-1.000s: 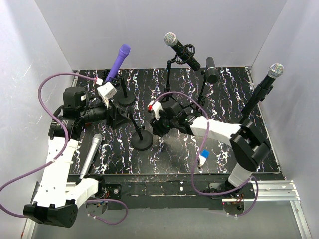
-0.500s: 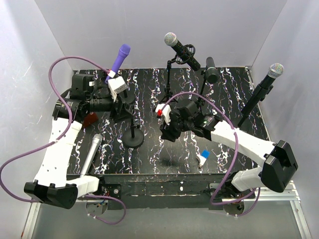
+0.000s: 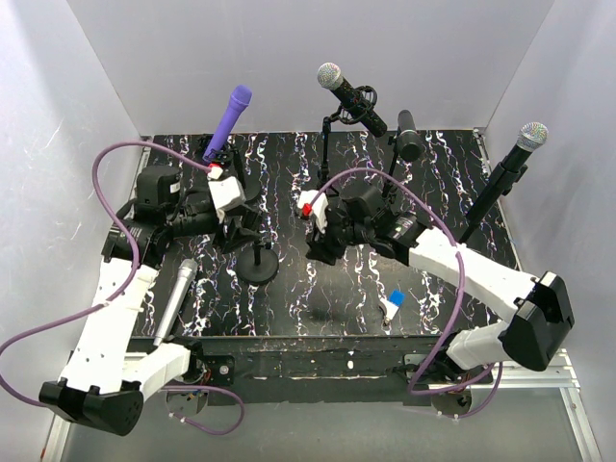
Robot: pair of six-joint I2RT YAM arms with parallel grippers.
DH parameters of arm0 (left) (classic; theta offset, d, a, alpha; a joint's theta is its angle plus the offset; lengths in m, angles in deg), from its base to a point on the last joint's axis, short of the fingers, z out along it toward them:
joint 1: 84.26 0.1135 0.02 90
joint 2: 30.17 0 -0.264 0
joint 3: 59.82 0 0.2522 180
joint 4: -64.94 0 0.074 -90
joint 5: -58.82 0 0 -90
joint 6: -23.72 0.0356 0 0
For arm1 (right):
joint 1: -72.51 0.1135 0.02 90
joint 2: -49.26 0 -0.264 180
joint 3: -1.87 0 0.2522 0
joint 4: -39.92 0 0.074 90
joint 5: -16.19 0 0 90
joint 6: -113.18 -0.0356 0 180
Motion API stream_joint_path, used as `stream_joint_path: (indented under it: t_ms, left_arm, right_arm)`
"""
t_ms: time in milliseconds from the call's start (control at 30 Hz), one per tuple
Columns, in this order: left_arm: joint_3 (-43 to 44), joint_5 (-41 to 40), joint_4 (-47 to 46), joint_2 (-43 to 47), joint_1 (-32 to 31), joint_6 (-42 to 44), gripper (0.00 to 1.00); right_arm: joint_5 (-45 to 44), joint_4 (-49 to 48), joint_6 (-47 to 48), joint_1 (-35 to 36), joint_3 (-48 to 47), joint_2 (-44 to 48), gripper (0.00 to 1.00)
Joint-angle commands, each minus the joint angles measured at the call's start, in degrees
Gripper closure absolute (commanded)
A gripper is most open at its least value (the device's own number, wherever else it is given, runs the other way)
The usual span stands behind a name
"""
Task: Remove the microphone from the stand
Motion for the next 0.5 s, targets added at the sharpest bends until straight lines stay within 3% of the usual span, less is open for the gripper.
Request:
stream_joint_path:
  t_ms: [0,333,467]
  left_arm:
    - [-7.3,-7.0,4.9,-1.2,-0.3,1.8,0.83]
    - [-14.0,-9.6,3.3,-1.6,-0.2,2.4,0.86]
    - [-16.2,-9.8,2.9,-0.4,-0.2,3.0,0.87]
  right_arm:
    - [2.8,-5.6,0.7,-0.2,-7.1,-1.8,0.44]
    - [5.5,-8.1,-1.6,-0.2,-16.1,-8.4,0.44]
    - [11.1,-9.5,-1.9,-0.1,-17.1,-8.6,0.43]
